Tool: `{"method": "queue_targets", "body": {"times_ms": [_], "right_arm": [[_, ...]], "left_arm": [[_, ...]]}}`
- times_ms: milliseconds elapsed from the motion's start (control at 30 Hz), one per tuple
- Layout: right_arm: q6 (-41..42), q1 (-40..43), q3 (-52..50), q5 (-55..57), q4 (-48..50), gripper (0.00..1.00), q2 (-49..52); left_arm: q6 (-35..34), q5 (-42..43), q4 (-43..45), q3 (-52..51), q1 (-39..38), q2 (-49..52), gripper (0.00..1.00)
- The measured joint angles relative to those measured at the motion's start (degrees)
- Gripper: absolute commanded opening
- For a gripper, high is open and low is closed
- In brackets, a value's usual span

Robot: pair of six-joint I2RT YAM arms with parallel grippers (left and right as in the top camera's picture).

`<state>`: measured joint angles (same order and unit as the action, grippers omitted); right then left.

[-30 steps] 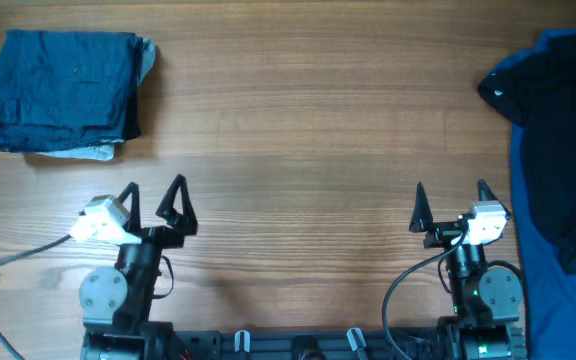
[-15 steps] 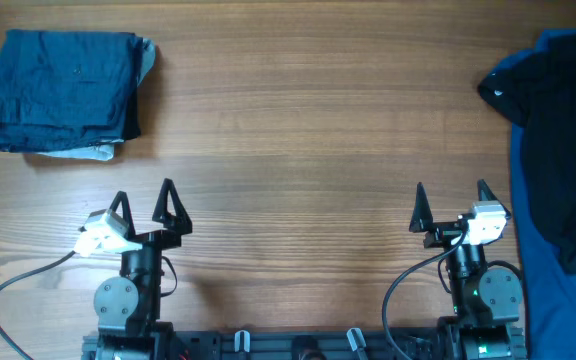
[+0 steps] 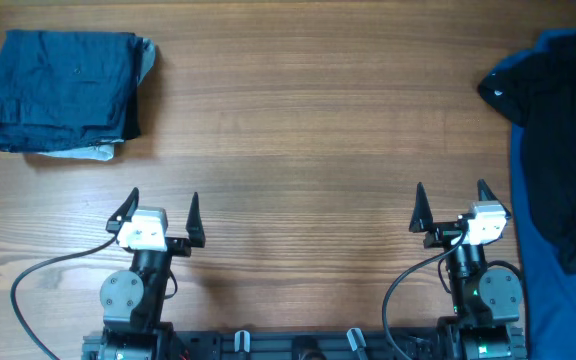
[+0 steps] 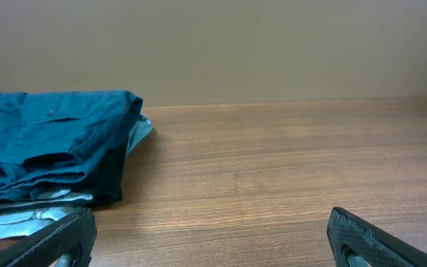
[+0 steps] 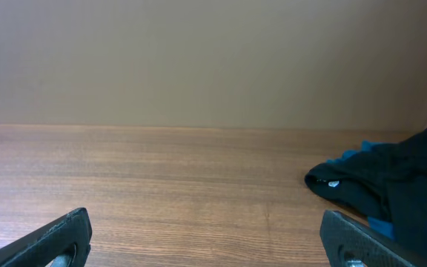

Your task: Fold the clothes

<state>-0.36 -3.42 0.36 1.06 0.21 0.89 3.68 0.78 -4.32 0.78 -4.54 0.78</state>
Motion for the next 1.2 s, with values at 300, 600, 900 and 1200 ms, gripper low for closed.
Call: {"method": "queue_targets", "body": {"times_ms": [300,600,900,1200], "right_arm": [[0.0,0.0,0.0,0.0,-0.02,1.0,0.0],[0.0,0.0,0.0,0.0,-0.02,1.0,0.0],[0.0,0.0,0.0,0.0,0.0,1.0,0.0],[0.0,0.0,0.0,0.0,-0.02,1.0,0.0]], "left_arm": [[0.59,0.24,0.02,0.0,1.7,0.0,1.0],[0.61,0.24,0.02,0.0,1.7,0.0,1.0],[0.66,0.24,0.02,0.0,1.7,0.0,1.0],[0.79,0.24,0.02,0.0,1.7,0.0,1.0]]}}
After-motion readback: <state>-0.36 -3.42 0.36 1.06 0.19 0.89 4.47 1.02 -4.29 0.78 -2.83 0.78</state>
